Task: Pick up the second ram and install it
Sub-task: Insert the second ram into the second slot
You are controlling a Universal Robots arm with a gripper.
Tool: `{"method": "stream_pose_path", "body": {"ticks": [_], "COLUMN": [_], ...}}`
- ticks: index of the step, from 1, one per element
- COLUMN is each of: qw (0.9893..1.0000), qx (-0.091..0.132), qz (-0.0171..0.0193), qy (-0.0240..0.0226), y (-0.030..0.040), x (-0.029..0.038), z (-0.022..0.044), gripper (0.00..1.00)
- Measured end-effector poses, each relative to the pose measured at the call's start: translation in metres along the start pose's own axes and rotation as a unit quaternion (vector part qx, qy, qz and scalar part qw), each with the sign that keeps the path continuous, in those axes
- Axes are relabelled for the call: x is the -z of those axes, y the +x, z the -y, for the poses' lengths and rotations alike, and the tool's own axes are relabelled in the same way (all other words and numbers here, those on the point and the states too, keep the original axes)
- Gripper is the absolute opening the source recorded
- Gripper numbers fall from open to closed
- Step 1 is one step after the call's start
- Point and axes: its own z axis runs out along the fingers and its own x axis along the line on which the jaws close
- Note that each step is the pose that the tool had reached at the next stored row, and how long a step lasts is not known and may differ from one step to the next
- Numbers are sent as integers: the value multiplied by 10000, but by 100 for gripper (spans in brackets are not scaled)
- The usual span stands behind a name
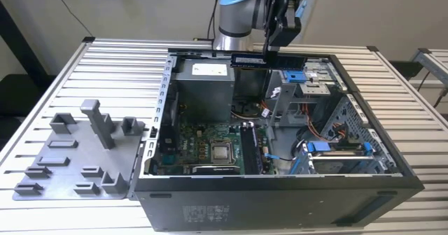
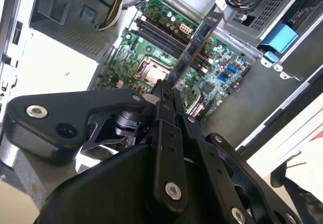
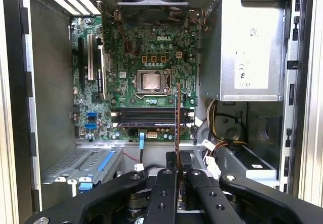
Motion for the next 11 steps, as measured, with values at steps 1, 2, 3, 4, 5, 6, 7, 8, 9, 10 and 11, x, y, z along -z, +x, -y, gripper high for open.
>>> {"method": "stream_pose_path", "body": {"ticks": [1, 2, 3, 4, 5, 6, 7, 8, 9, 10, 11], "qw": [10000, 10000, 10000, 10000, 10000, 9999, 9999, 9999, 9998, 9998, 9997], "qx": [-14, -29, -47, -68, -93, -117, -141, -167, -190, -212, -234], "qz": [0, 0, 0, 0, 1, 1, 1, 1, 1, 1, 1], "qy": [0, 0, 0, 0, -1, 0, 0, 0, 0, -1, -1], "y": [0, 0, 0, 0, 0, 0, 0, 0, 0, 0, 0], "x": [0, 0, -1, -1, -1, -1, -2, -2, -2, -2, -2], "z": [0, 0, 0, 0, 0, 0, 0, 0, 0, 0, 0], "gripper": [14, 14, 14, 14, 14, 14, 14, 14, 14, 14, 14]}}
